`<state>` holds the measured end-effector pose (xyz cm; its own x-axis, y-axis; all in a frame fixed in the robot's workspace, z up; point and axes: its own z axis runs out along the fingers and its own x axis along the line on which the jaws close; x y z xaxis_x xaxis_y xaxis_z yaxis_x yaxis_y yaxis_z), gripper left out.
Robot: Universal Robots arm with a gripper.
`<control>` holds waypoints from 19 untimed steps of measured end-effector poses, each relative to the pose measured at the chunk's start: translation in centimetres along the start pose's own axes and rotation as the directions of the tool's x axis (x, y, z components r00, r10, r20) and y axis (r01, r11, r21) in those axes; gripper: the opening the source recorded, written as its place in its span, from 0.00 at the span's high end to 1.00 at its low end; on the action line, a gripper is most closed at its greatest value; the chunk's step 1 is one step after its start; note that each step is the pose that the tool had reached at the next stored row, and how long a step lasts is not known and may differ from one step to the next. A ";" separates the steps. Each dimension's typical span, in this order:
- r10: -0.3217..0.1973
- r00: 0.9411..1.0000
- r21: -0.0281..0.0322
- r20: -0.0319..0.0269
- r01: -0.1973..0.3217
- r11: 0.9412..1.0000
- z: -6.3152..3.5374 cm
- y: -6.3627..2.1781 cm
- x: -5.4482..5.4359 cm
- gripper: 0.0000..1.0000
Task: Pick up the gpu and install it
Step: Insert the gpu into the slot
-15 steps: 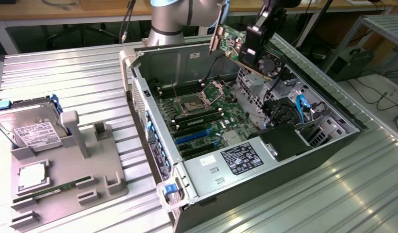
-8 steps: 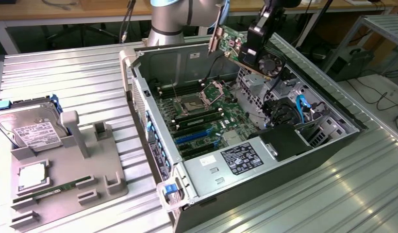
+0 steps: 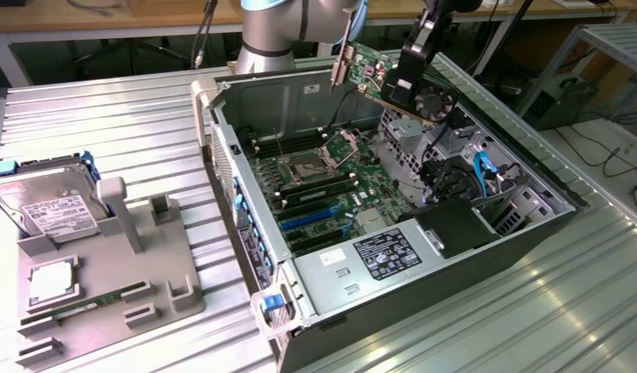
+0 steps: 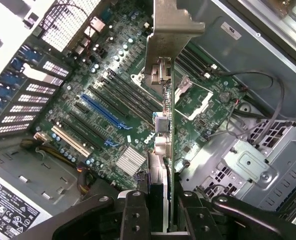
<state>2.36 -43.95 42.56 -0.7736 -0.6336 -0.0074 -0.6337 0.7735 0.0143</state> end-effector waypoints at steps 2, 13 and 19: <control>-0.017 1.000 0.000 0.000 0.017 1.000 0.00 0.00 0.0 0.73; -0.121 0.993 -0.001 -0.002 0.121 0.993 0.00 0.00 0.0 0.73; -0.171 0.985 -0.001 -0.002 0.171 0.985 0.00 0.00 0.0 0.73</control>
<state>2.36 -43.95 42.56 -0.6538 -0.7567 -0.0074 -0.7567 0.6536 0.0142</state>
